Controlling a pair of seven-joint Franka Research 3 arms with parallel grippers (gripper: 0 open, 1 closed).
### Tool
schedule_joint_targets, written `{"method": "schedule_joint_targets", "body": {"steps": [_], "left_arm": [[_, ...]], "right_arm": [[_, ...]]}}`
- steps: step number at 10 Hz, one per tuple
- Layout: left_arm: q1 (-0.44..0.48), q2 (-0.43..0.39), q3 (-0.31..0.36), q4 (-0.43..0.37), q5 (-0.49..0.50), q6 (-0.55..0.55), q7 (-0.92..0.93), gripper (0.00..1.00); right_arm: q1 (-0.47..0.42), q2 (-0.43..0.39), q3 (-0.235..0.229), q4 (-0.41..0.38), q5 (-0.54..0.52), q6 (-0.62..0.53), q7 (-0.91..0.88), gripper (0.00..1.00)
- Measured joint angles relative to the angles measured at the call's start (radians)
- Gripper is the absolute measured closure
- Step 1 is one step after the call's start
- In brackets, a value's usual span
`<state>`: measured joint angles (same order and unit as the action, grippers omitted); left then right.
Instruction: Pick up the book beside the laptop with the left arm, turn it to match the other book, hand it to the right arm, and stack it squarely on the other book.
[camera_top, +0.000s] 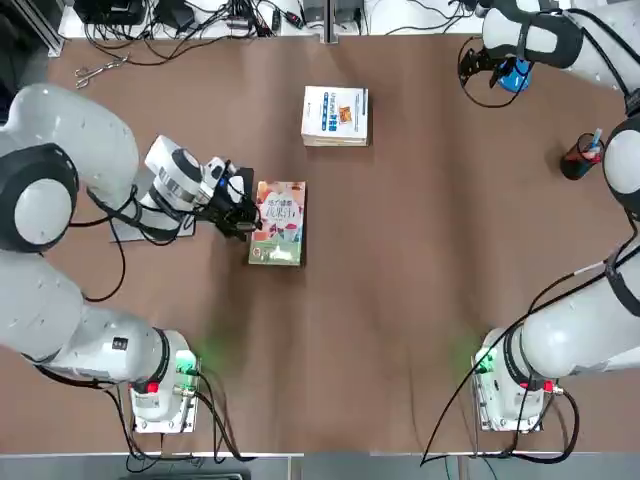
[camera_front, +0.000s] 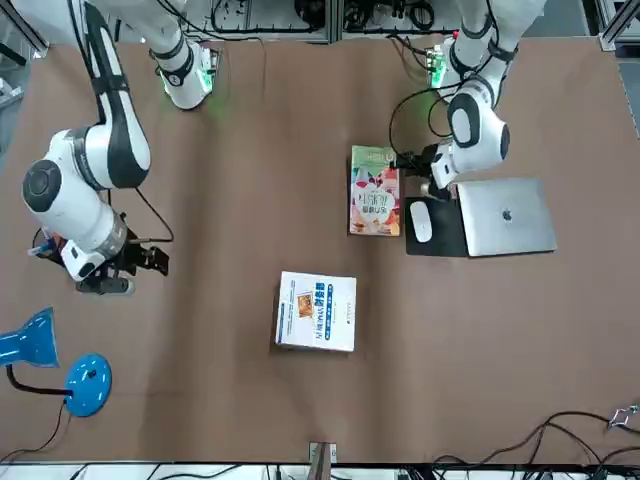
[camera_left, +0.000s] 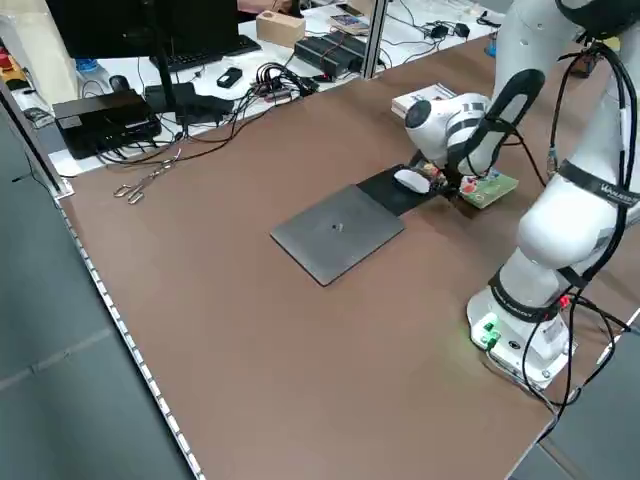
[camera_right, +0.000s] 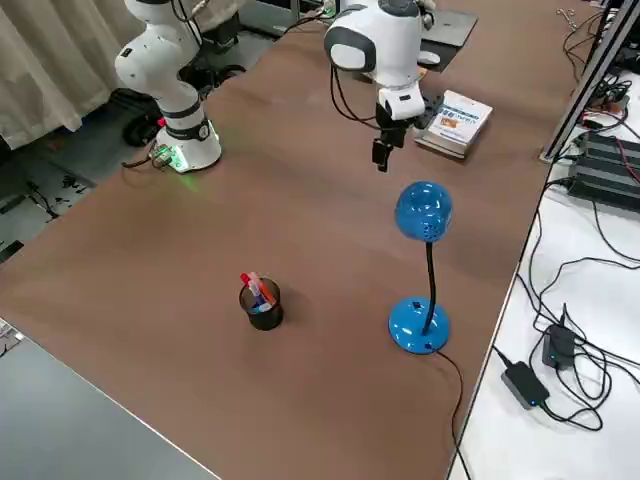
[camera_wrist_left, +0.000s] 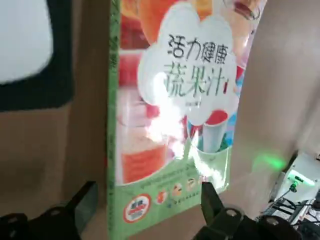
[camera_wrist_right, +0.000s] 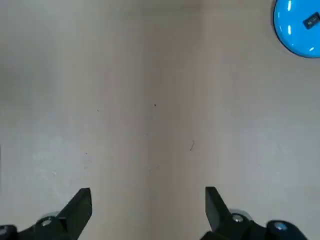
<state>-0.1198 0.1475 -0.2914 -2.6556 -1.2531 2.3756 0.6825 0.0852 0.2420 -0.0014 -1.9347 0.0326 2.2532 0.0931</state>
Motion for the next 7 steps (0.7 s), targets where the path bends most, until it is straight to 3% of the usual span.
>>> {"method": "schedule_joint_targets", "body": {"steps": [5, 7], "left_arm": [[0.01, 0.056, -0.011, -0.011, -0.061, 0.04, 0.096, 0.08], [0.011, 0.077, -0.011, -0.01, -0.131, 0.047, 0.149, 0.11]], "right_arm": [[0.0, 0.0, 0.0, 0.0, 0.0, 0.002, 0.0, 0.0], [0.004, 0.0, 0.001, 0.004, 0.0, 0.007, 0.0, 0.0]]}}
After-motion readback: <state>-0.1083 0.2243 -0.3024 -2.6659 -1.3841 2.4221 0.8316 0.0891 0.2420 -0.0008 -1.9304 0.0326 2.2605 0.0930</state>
